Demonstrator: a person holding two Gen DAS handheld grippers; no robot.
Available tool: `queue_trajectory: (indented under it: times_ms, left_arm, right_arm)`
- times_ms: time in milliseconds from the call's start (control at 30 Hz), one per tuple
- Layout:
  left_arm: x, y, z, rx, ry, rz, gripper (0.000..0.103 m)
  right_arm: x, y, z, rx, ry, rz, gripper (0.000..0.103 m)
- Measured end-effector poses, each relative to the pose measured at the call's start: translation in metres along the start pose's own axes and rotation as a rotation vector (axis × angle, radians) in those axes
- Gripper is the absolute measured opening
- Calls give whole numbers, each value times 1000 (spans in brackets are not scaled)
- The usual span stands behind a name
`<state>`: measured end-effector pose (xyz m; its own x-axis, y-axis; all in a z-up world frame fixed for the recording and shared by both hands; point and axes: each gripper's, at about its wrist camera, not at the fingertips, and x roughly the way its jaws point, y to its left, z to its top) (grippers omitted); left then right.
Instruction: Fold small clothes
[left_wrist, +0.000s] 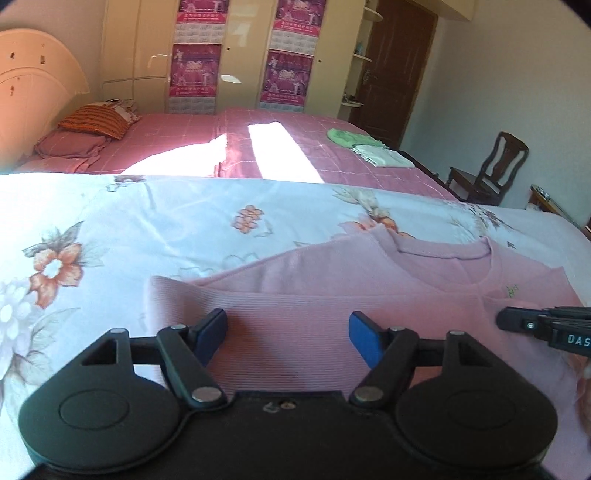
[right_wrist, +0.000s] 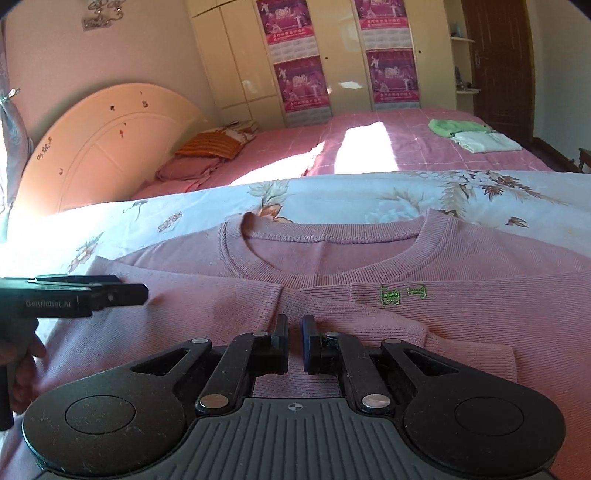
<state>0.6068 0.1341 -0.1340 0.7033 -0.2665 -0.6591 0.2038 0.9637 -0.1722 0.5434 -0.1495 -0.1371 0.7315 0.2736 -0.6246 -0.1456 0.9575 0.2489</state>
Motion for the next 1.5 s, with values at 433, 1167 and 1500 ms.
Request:
queue_trajectory:
  times_ms: [433,1167,1500]
  left_arm:
    - [-38,-79,-46,138,-44,-102,77]
    - [-87,-68,-97,98,45,25,79]
    - [-160,-44,-136,-1,13,47,84]
  right_arm:
    - [-45,-11,-23,-31,6,-40,6]
    - [-101,-18,-54,-47,77,-166,6]
    - [-194,-35,-94,18,19,-200,7]
